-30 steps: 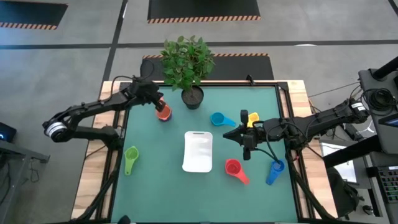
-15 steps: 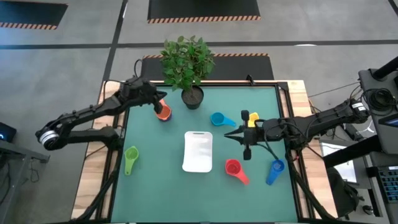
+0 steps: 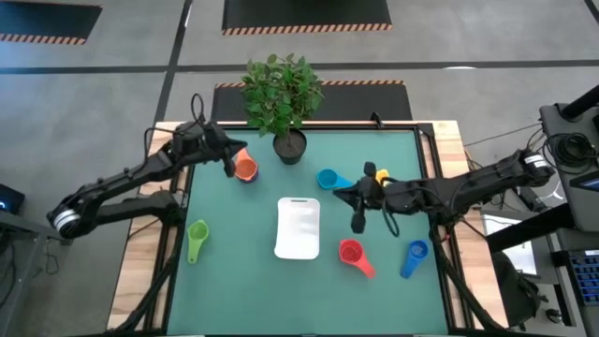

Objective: Nest measuring cups in basket
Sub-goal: Stack the red measuring cup on top of the orange measuring cup

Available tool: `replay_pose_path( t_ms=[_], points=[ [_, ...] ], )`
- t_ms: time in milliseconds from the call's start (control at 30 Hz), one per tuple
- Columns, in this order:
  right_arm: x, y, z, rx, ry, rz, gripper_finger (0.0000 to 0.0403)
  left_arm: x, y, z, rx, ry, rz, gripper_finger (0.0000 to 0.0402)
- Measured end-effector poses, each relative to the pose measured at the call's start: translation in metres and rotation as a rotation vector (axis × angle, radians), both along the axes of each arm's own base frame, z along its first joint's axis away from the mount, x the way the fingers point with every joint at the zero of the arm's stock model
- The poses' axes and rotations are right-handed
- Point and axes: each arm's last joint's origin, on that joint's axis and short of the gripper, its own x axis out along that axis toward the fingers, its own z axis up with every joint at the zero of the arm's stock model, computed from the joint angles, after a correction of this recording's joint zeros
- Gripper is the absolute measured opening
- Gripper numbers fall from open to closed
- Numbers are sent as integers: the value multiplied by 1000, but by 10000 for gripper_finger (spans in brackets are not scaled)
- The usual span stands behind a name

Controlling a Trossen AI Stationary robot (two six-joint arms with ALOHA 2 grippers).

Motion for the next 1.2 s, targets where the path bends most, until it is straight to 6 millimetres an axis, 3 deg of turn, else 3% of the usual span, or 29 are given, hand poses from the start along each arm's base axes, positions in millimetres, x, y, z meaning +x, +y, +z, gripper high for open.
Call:
replay_pose_path(
  t_ms=[233, 467, 733, 1000, 1200],
  points=[
    [5, -16, -13, 178, 251, -171, 9, 0, -10, 11, -50, -104, -142, 0],
    [8, -25, -7, 294, 585, -292, 9, 5, -31, 15, -107, -161, -239, 0],
    [24, -27, 16, 490, 792, -131, 9, 10, -63, 24, -145, -217, -413, 0],
    [38, -5, 3, 715, 929, 50, 13, 8, -81, 31, -146, -263, -512, 0],
    [44, 36, -17, 791, 1060, 78, 75, 6, -81, 35, -124, -294, -507, 0]
  ],
)
